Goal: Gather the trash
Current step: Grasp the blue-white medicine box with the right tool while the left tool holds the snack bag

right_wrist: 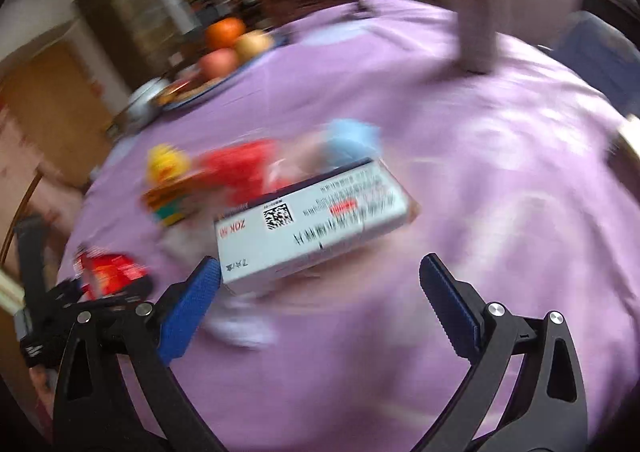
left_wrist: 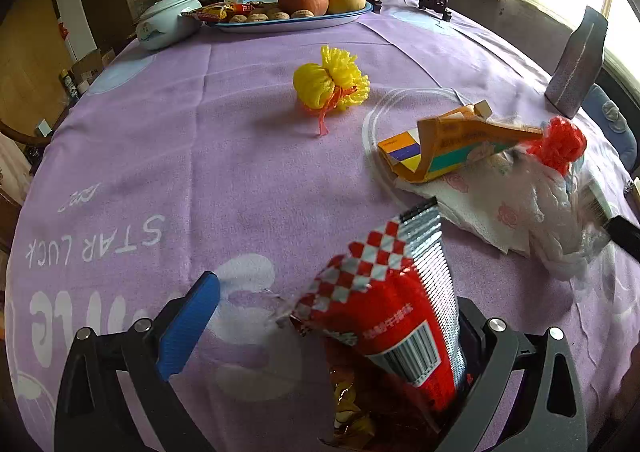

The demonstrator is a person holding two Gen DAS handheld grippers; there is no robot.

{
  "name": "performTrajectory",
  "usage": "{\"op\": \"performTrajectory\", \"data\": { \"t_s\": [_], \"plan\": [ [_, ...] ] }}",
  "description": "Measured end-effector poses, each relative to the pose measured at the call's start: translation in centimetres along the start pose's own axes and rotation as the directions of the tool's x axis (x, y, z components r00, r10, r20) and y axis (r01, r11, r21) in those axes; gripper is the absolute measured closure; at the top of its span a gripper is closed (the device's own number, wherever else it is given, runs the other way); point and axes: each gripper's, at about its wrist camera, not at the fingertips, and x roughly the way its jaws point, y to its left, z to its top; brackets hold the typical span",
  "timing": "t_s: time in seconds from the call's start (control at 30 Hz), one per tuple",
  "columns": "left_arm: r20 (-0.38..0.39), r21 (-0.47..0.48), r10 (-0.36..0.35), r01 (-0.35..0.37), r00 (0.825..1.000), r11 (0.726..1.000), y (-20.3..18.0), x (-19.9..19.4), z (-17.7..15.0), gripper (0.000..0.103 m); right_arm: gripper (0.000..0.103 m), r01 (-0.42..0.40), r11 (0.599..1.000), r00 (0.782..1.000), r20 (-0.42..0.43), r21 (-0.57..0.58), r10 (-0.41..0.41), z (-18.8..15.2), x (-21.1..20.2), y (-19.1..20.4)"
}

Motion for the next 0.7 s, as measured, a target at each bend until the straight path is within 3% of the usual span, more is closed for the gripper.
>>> {"op": "performTrajectory", "data": {
  "t_s": [0.1,0.17,0.27,0.4,0.53,0.7],
  "plan": [
    [0.0,-0.001,0.0,0.0,1.0,1.0,0.0,0.0,0.0,0.004,0.007,0.087,0.995,0.995,0.04,0.053,-0.089,-0.1,-2.2,-4.2],
    [0.0,-0.002,0.001,-0.001,1.0,1.0,0.0,0.1,0.1,0.004,0.007,0.086,0.993,0.994,0.061,0.075,-0.091,-0.1,-3.4,-5.6],
    [0.0,-0.002,0.0,0.0,1.0,1.0,0.1,0.1,0.1,0.004,0.007,0.046,0.998,0.997,0.064,0.036,-0.048,-0.1,-3.9,-5.0],
    [0.0,-0.002,0.001,-0.001,1.0,1.0,0.1,0.1,0.1,0.004,0.007,0.067,0.997,0.996,0.056,-0.031,-0.065,-0.2,-3.0,-3.2],
    [0.0,-0.002,0.001,-0.001,1.0,1.0,0.1,0.1,0.1,0.004,0.007,0.029,0.999,1.0,0.005,0.036,-0.03,0.7,-1.0,-3.5],
    [0.0,-0.001,0.001,-0.001,1.0,1.0,0.1,0.1,0.1,0.004,0.007,0.048,0.997,0.999,-0.015,0.067,-0.047,1.4,0.6,-3.6]
  ]
}}
